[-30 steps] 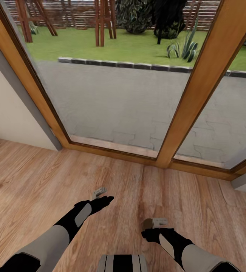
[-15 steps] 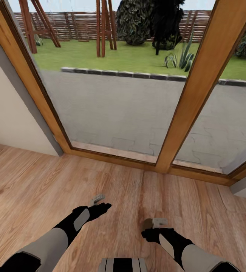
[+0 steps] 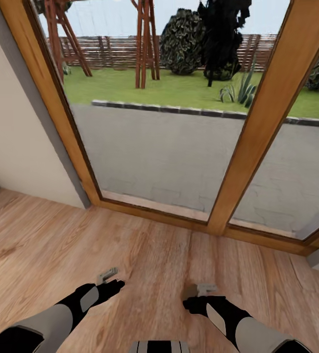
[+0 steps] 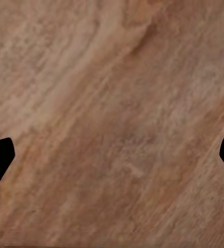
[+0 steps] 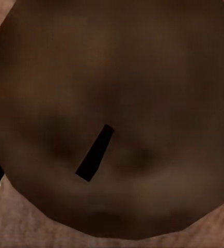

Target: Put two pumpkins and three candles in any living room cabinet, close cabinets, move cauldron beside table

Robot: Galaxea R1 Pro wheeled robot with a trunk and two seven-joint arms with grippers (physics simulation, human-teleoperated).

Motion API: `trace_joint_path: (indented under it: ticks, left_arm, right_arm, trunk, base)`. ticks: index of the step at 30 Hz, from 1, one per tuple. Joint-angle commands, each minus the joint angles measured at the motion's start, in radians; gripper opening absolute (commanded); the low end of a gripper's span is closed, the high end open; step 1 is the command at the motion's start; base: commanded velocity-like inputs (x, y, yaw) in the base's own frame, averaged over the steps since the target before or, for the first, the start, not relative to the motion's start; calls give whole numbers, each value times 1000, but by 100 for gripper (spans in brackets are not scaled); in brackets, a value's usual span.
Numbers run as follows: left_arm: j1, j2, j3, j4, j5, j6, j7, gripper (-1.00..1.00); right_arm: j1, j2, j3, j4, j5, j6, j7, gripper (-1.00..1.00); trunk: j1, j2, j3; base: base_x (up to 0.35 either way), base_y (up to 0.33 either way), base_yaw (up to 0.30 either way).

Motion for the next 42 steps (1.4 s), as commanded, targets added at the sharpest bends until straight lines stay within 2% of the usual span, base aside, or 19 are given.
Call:
trace_joint_path:
  ticks: [1,5,11,17,23,28,33,42]
  left_arm:
    - [0,2,-9,2,10,3,-1,100]
    - [0,2,-9,6,10,-4,-1,100]
    - [0,2,-9,20,11,-67,1,100]
    - [0,1,-8,46,15,-108,-2,100]
    - [0,-3,-4,69,24,-112,7,100]
    - [0,-6,-4,77,53,-111,8,100]
    - [0,-17,-3,96,82,-111,8,100]
    - [0,-57,-3,124,86,-112,9,100]
  right_arm:
    - [0,0,4,-1,-3,4,1,-100]
    - [0,1,5,-1,-3,4,2,-100]
    - [0,1,5,-1,-3,4,2,-100]
    - [0,0,4,-1,-2,4,1,-100]
    - [0,1,5,0,-1,4,-1,-100]
    - [0,2,5,1,-1,2,1,-100]
    - [0,1,4,1,-1,1,1,-100]
    - [0,1,5,1,-1,-3,1,-100]
  trunk:
    - [-1,0,4]
    - [-2,1,22]
    - [-5,2,46]
    - [-5,2,47]
    - [-5,2,47]
    - [-5,2,47]
    - [-5,2,47]
    - [-5,2,47]
  base:
    - [0,0,250]
    - [0,0,259]
    - [0,0,279]
    - [0,0,197]
    - [-30,-15,49]
    - [-227,-112,196]
    - [-276,-135,268]
    - [-293,-122,285]
